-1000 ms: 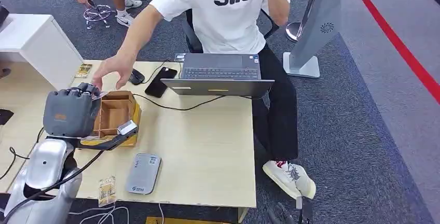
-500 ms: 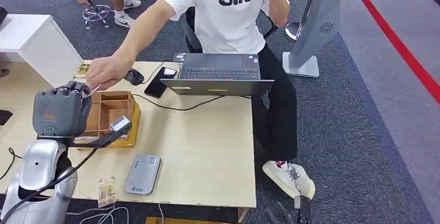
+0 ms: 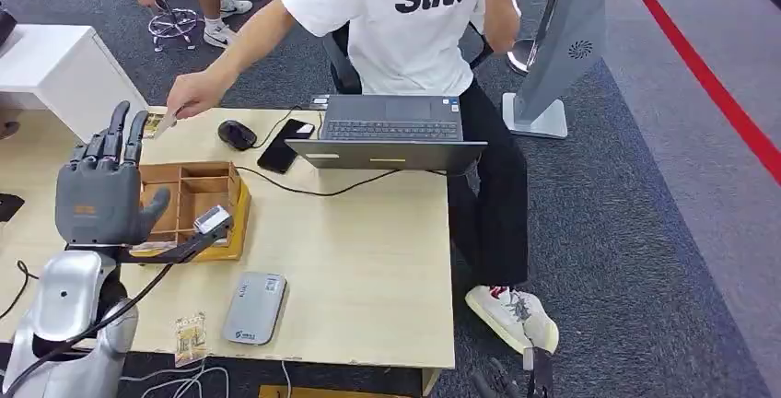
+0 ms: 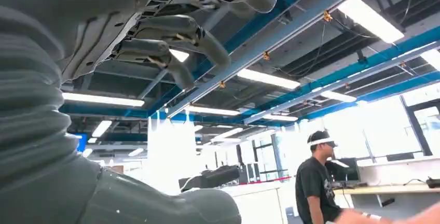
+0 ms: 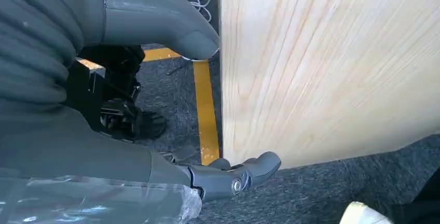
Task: Pass the card to the sensor for recognition and then transmit it.
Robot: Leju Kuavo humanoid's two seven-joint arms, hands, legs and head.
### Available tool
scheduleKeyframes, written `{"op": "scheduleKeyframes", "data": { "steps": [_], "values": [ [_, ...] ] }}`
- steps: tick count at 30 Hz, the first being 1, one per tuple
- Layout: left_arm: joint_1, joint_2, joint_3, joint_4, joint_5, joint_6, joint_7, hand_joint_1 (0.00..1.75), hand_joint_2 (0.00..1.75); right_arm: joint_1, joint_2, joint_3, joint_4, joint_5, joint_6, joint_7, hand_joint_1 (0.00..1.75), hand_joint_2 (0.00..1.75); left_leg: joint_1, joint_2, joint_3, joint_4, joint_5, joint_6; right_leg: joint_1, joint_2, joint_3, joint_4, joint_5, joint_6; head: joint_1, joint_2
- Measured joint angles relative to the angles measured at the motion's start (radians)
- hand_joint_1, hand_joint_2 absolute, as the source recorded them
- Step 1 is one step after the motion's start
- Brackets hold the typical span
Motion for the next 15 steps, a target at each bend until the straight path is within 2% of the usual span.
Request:
{"op": "scheduleKeyframes", "data": {
  "steps": [9, 13, 15],
  "values": [
    [0.007, 0.000, 0.000, -0.010, 0.000, 0.003, 0.002, 0.00, 1.75, 0.000, 0.000, 0.000, -0.002, -0.004, -0.001, 0.000, 0.00, 1.75, 0.000, 0.000, 0.000, 0.000, 0.000, 0.000, 0.000, 0.000, 0.000, 0.000, 0.000, 0.000, 0.000, 0.000],
    [0.049, 0.000, 0.000, -0.018, 0.050, -0.051, -0.070, 0.00, 1.75, 0.001, 0.000, 0.000, -0.002, -0.025, 0.000, -0.007, 0.00, 1.75, 0.000, 0.000, 0.000, 0.000, -0.001, 0.000, 0.000, 0.000, 0.000, 0.000, 0.000, 0.000, 0.000, 0.000],
    [0.100, 0.032, -0.006, -0.013, 0.091, -0.071, -0.100, 0.00, 1.75, 0.003, 0.000, 0.000, -0.002, -0.037, 0.006, -0.011, 0.00, 1.75, 0.000, 0.003, 0.000, 0.000, -0.001, 0.000, 0.000, 0.003, -0.001, 0.000, 0.000, 0.000, 0.000, 0.000]
  ]
}}
